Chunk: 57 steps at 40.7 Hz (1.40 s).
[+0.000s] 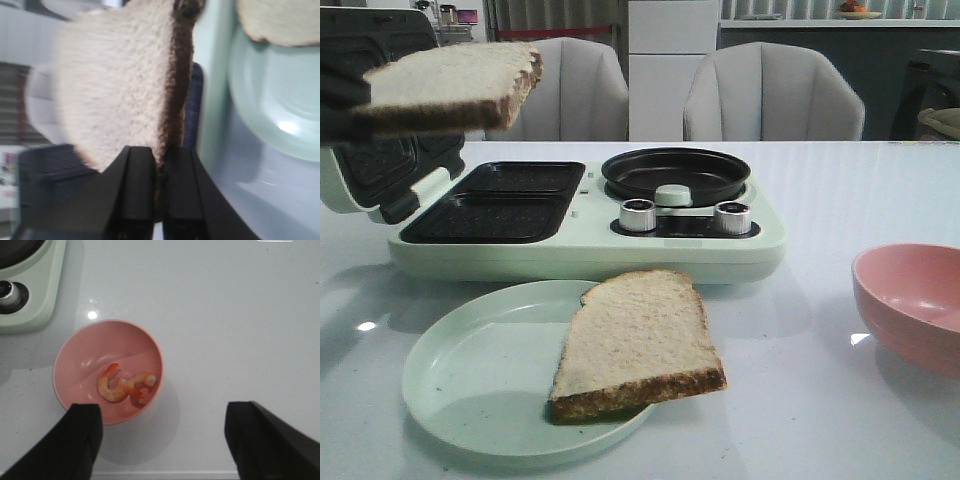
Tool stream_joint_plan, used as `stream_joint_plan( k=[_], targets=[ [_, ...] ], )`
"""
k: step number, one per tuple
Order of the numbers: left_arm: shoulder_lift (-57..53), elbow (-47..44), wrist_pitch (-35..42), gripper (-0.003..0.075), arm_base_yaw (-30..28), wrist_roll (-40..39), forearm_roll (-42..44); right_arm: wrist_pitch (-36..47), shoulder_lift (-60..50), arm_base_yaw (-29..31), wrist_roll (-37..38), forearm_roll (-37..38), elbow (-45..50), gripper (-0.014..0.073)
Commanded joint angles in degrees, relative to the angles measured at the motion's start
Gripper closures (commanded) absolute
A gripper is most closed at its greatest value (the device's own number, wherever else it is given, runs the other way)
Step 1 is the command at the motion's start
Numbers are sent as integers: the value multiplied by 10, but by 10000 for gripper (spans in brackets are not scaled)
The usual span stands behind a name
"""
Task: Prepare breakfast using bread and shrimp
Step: 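Lower the bread onto the farther waffle plate and release with left gripper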
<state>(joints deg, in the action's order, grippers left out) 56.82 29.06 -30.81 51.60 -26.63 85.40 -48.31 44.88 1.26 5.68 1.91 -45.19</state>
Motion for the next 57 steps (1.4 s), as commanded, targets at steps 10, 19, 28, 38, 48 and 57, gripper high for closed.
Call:
stream_joint_plan(
  k=[10, 19, 28, 38, 48, 57],
  targets=[
    [7, 64, 4, 619, -43, -8, 79, 33, 1, -2, -7, 6, -16, -15],
    [112, 146, 114, 619, -143, -8, 79, 33, 1, -2, -7, 6, -16, -15],
    [265, 257, 200, 619, -248, 19, 81, 33, 1, -2, -7, 6, -16, -15],
    [410, 397, 255, 619, -311, 52, 81, 33, 1, -2, -7, 6, -16, -15],
    [481, 474, 317, 619, -354, 67, 81, 31, 1, -2, -7, 6, -16, -15],
    [507, 488, 352, 619, -380, 72, 81, 31, 1, -2, -7, 6, -16, -15]
  ],
)
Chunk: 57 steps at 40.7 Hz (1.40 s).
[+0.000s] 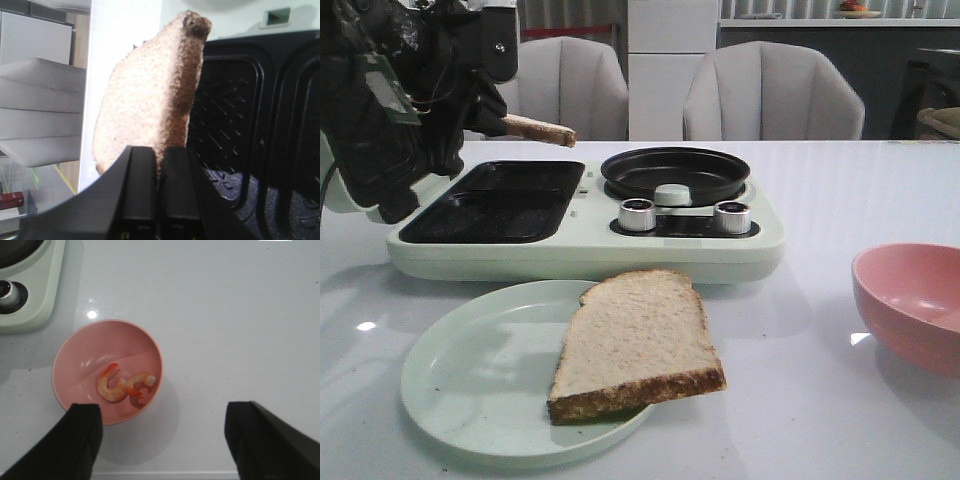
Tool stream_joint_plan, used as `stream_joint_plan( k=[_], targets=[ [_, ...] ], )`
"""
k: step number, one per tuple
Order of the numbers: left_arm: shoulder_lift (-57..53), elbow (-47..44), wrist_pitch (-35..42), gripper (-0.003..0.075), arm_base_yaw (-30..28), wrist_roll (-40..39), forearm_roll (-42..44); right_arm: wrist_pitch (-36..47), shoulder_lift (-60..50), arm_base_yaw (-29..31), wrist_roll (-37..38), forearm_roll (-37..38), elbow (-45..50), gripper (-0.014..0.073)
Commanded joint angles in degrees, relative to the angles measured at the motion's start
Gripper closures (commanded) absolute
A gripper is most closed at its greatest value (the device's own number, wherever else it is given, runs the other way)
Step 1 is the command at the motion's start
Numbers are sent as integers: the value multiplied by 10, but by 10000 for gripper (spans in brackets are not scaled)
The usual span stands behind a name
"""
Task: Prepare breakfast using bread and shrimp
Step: 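Lower the bread onto the farther waffle plate and release with left gripper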
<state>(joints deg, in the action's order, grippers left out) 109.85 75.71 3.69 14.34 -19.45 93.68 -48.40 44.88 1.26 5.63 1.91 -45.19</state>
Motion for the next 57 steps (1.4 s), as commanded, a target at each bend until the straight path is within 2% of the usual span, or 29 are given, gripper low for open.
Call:
stream_joint_plan(
  k=[1, 10, 13, 16, 23, 26, 33, 36, 40, 45, 49, 53, 57],
  targets=[
    [-22, 21, 7, 619, -9, 0, -2, 32, 1, -2, -6, 6, -16, -15],
    [-13, 18, -5, 617, -6, -10, -2, 32, 1, -2, -6, 6, -16, -15],
    [-13, 18, 7, 590, -6, -12, -2, 32, 1, -2, -6, 6, -16, -15],
    [-13, 17, 8, 512, -6, -12, -2, 32, 1, -2, -6, 6, -16, -15],
    [-15, 16, 10, 227, -5, -23, -2, 32, 1, -2, -6, 6, -16, -15],
    [-25, 8, 8, 171, -2, -26, -2, 32, 1, -2, -6, 6, -16, -15],
    [-85, -44, 53, 169, 8, -27, -2, 32, 1, -2, -6, 6, -16, -15],
    [-120, -78, 55, 169, 15, -59, -3, 32, 1, -2, -6, 6, -16, -15],
    [-182, -120, 63, 169, 27, -129, -3, 32, 1, -2, -6, 6, -16, -15],
    [-265, -175, 74, 169, 46, -264, -3, 32, 1, -2, -6, 6, -16, -15],
    [-339, -222, 71, 169, 68, -342, -3, 32, 1, -2, -6, 6, -16, -15],
    [-406, -264, 31, 169, 101, -365, -3, 32, 1, -2, -6, 6, -16, -15],
    [-461, -305, -84, 169, 139, -365, -3, 32, 1, -2, -6, 6, -16, -15]
  ],
)
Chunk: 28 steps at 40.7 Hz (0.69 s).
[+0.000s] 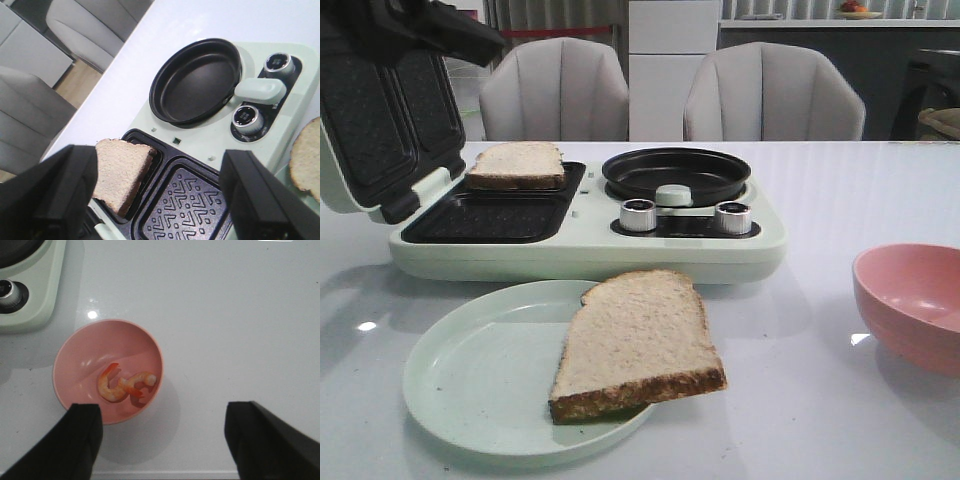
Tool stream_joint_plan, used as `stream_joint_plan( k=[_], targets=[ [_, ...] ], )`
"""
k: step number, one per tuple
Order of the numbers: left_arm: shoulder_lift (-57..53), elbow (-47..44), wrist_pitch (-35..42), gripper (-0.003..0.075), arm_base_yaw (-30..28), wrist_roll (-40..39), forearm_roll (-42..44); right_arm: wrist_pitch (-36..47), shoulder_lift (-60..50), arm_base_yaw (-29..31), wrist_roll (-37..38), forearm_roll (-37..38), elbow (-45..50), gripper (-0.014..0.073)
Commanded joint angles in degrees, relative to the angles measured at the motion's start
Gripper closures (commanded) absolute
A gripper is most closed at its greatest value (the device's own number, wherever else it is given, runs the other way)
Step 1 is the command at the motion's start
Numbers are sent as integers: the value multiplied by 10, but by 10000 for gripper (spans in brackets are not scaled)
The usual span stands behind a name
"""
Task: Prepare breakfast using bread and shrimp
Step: 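Lower the bread onto the farther waffle plate and release with left gripper, then reach the right gripper to the second bread slice on the plate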
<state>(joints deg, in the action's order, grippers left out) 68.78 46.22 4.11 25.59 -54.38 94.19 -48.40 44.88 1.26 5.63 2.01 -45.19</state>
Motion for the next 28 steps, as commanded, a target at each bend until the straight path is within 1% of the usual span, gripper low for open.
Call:
stream_joint_plan(
  k=[1, 6, 10, 12, 13, 14, 15, 17, 19, 22, 26, 27, 28],
  targets=[
    [-61, -22, -138, 169, 35, -16, -8, 32, 1, -2, -6, 5, -16, -15],
    [-92, -58, -257, 177, 65, -16, -8, 32, 1, -2, -6, 5, -16, -15],
    [-95, -82, -317, 213, 85, 5, -14, 32, 1, -2, -6, 5, -16, -15],
    [-93, -92, -338, 230, 96, 36, -47, 32, 1, -2, -6, 5, -16, -15],
    [-92, -94, -346, 235, 101, 57, -72, 32, 1, -2, -6, 5, -16, -15],
    [-92, -95, -352, 240, 106, 85, -119, 32, 1, -2, -6, 5, -16, -15],
    [-92, -95, -360, 244, 110, 140, -158, 32, 1, -2, -6, 5, -16, -15],
    [-92, -95, -371, 244, 116, 211, -236, 32, 1, -2, -6, 5, -16, -15],
    [-92, -94, -386, 244, 121, 255, -311, 32, 1, -2, -6, 5, -16, -15],
    [-95, -89, -406, 244, 128, 269, -399, 32, 1, -2, -6, 5, -16, -15],
    [-107, -87, -407, 244, 138, 270, -524, 32, 1, -2, -6, 5, -16, -15],
    [-109, -87, -409, 244, 141, 276, -540, 32, 1, -2, -6, 5, -16, -15],
    [-115, -87, -411, 244, 145, 287, -574, 32, 1, -2, -6, 5, -16, -15]
  ],
)
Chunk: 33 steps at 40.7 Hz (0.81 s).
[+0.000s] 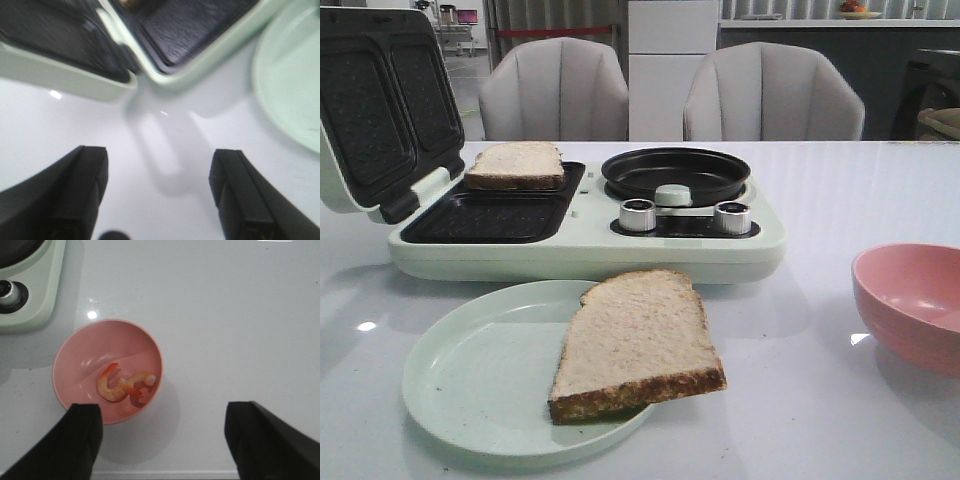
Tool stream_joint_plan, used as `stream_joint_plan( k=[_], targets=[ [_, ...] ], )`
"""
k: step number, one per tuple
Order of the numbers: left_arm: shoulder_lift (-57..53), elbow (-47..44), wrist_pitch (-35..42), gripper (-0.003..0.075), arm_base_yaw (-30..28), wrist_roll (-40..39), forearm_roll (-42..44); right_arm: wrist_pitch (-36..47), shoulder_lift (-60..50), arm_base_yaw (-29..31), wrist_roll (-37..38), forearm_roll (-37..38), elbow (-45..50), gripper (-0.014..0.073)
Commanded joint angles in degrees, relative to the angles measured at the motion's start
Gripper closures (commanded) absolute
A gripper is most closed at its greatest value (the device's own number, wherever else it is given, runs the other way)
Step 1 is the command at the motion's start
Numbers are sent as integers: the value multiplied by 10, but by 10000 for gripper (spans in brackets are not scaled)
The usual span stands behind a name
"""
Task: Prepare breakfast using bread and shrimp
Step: 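Reach the right gripper to the second bread slice on the plate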
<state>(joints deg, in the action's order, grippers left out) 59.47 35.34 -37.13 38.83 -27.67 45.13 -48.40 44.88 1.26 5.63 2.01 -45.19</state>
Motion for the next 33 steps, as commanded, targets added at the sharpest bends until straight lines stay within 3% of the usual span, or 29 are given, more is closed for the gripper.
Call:
stream_joint_plan(
  k=[1, 5, 10, 23, 33],
  targets=[
    [-28, 21, 1, 244, 15, 33, -106, 32, 1, -2, -6, 5, -16, -15],
    [-54, 21, -3, 244, 29, 74, -197, 32, 1, -2, -6, 5, -16, -15],
    [-98, 21, -11, 244, 49, 77, -252, 32, 1, -2, -6, 5, -16, -15],
    [-238, 20, -19, 244, 74, 77, -284, 32, 1, -2, -6, 5, -16, -15],
    [-286, 20, -19, 244, 74, 77, -286, 32, 1, -2, -6, 4, -16, -15]
  ],
)
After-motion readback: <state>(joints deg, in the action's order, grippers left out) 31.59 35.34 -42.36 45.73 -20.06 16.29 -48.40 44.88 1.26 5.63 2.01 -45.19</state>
